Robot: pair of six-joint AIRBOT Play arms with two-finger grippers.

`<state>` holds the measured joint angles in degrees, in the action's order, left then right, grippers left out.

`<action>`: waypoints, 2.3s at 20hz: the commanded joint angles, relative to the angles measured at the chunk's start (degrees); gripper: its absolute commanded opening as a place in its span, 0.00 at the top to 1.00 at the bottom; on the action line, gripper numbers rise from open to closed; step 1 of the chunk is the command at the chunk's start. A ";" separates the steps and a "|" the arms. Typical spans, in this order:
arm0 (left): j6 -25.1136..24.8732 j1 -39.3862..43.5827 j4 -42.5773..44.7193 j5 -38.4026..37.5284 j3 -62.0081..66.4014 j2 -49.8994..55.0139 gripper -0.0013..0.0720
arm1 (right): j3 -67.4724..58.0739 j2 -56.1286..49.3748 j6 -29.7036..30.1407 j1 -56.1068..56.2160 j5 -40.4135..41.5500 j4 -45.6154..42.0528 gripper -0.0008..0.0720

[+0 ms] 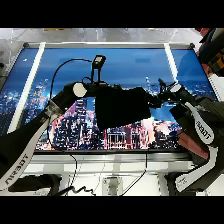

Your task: Fold the clothes and pants, and hang the long-sleeved shirts on hangers.

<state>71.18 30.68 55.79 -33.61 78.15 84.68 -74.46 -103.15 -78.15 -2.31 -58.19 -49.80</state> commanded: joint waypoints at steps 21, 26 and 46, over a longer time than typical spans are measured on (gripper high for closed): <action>0.00 -0.07 28.89 -5.51 0.02 -24.33 0.02 | -13.33 42.38 -24.00 -37.31 -9.03 -12.87 0.96; 0.00 -0.07 28.83 -5.51 0.00 -27.98 0.02 | -13.33 51.08 -30.56 -62.97 -22.67 -28.85 0.96; 0.00 -0.07 28.83 -5.51 0.00 -27.91 0.02 | -13.16 45.46 3.04 -27.98 -14.75 -12.13 0.96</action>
<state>71.18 30.61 84.64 -39.11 78.15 56.80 -87.59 -56.90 -84.05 -48.27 -76.79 -56.03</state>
